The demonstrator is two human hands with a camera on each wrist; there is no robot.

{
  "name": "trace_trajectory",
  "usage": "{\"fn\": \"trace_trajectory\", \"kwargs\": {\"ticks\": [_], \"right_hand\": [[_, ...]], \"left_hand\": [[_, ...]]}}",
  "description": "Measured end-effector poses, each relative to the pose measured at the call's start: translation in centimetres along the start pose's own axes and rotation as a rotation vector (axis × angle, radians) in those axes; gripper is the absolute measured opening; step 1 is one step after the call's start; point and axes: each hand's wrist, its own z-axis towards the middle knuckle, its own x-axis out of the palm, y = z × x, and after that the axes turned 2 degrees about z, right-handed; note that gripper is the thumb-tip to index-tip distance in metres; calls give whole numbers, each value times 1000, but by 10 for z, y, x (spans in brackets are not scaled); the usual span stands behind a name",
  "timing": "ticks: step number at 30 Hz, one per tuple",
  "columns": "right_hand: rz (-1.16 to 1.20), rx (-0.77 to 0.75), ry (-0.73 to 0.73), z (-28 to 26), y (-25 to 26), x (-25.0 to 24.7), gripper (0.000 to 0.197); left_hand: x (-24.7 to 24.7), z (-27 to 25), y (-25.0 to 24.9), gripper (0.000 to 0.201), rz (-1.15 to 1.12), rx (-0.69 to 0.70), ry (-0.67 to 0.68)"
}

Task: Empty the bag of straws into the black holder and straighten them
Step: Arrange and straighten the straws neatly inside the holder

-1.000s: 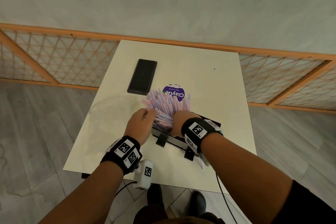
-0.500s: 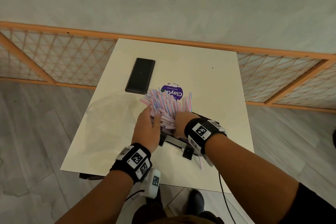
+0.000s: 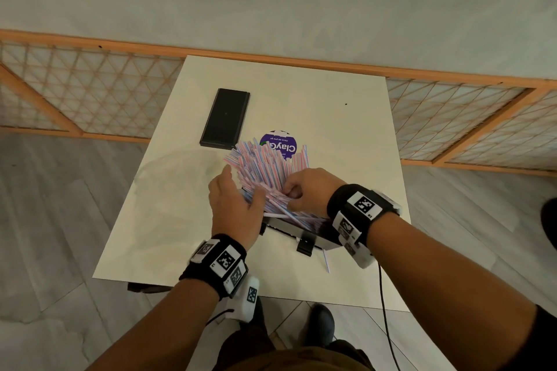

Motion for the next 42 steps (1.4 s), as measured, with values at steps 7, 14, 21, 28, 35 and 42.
{"fn": "trace_trajectory", "kwargs": {"ticks": [7,14,21,28,35,42], "right_hand": [[203,-93,-67,-6,2,-2,31],[179,-56,-152,-41,-15,-26,18],[-110,150,34,-49,-46,-8,22],[127,143,-298,-79,-55,1,13],[186,494,-278,-130,-107,40,17],[412,634,235,-81,-111,114,38]], "left_hand": [[-8,-35,-6,79,209,426,-116],[-2,-33,10,47,542,909,100],[1,-2,25,32,630,968,315],[-1,1,23,36,622,939,320],[14,-15,4,57,634,1006,258],[31,-7,-7,56,865,1018,357]]}}
